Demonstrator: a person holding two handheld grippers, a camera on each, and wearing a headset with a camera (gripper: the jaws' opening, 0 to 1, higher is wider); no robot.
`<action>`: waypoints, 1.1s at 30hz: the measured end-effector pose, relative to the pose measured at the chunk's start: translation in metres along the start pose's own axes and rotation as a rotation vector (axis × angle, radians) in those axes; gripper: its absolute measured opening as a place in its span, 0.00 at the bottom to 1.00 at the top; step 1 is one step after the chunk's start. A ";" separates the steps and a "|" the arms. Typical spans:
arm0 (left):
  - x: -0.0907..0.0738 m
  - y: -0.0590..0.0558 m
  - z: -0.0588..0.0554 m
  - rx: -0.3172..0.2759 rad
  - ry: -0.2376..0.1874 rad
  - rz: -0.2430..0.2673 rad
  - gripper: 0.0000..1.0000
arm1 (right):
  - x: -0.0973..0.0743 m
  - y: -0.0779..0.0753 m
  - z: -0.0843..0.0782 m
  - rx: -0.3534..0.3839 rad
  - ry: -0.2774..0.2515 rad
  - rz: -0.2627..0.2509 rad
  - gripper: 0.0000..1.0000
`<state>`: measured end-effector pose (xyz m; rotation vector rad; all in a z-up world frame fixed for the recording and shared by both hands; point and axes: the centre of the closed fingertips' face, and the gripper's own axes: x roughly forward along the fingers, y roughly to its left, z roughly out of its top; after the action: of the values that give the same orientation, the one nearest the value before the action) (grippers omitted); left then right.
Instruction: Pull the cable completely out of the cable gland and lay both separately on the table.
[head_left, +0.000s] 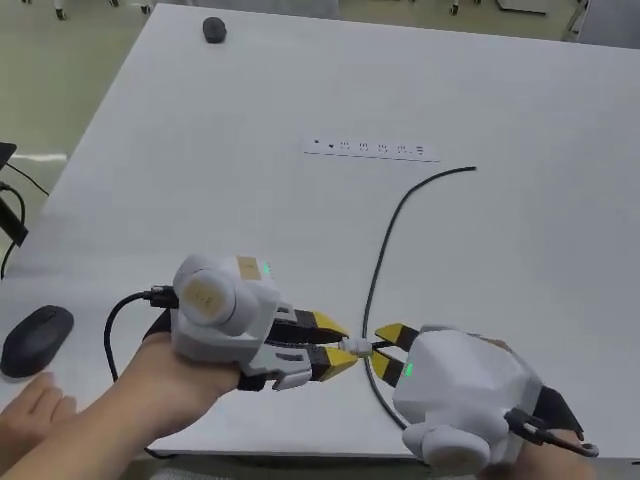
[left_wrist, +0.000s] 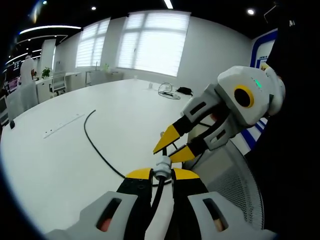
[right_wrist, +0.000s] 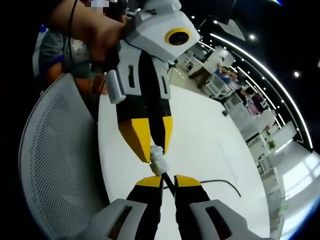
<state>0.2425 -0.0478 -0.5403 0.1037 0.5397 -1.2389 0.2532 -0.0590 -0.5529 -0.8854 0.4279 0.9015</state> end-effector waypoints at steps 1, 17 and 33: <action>0.000 0.000 0.000 0.001 0.001 -0.001 0.15 | 0.000 0.000 -0.001 0.010 0.004 0.000 0.03; -0.002 0.002 -0.002 0.008 0.006 0.015 0.15 | -0.002 -0.010 -0.027 0.343 0.000 0.001 0.03; -0.003 0.001 -0.001 0.010 0.004 0.020 0.15 | -0.008 -0.018 -0.074 0.708 -0.014 -0.055 0.03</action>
<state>0.2419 -0.0444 -0.5403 0.1198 0.5354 -1.2219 0.2652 -0.1286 -0.5819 -0.2392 0.6524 0.6326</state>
